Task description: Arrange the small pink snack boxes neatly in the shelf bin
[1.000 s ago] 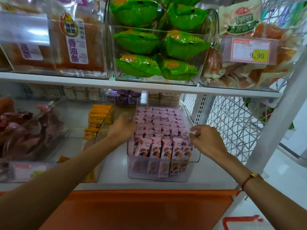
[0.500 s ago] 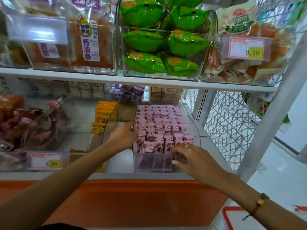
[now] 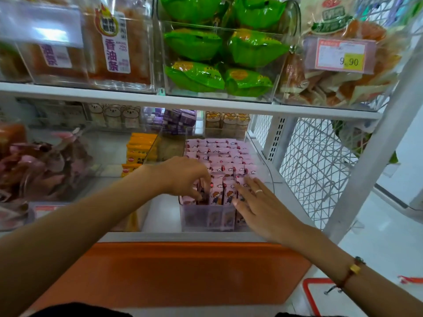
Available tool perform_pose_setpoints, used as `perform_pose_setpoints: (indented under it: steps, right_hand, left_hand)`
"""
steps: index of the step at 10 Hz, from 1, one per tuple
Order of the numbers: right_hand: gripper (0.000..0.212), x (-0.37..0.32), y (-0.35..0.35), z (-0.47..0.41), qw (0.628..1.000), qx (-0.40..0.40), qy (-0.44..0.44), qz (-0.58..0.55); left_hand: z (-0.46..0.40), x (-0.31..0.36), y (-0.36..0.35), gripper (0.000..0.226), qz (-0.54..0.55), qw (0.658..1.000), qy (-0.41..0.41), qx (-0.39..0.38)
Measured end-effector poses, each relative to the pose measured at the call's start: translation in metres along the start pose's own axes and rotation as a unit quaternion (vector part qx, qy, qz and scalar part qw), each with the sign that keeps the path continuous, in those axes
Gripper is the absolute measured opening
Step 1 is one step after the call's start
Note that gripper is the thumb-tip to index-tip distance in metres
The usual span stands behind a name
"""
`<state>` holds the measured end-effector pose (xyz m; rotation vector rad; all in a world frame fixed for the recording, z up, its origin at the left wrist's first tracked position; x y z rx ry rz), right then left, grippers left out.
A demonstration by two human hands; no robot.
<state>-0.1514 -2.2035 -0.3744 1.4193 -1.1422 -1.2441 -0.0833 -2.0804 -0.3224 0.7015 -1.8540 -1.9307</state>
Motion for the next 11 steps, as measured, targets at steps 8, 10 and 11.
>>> perform_pose_setpoints:
  steps: [8,10,11]
  right_hand:
    - [0.047,-0.071,0.012,-0.091,0.982,0.080,0.119,-0.124]
    - [0.054,-0.070,0.002,-0.086,0.981,0.086,0.095,-0.143]
    - [0.060,-0.074,0.017,-0.080,0.985,0.035,0.101,-0.139]
  left_hand:
    - [0.066,-0.045,-0.049,0.036,0.455,0.792,0.295,0.280]
    - [0.064,-0.046,-0.049,0.034,0.470,0.790,0.283,0.273]
    - [0.063,-0.049,-0.045,0.037,0.469,0.795,0.296,0.245]
Point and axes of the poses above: each hand's wrist, its own z-axis away from the middle knuckle, its own y-axis out of the back of the hand, x = y × z, the point moved 8 cm from there along -z, towards the middle knuckle, and after that the axes turned 4 degrees about x, right-handed, at the moved point
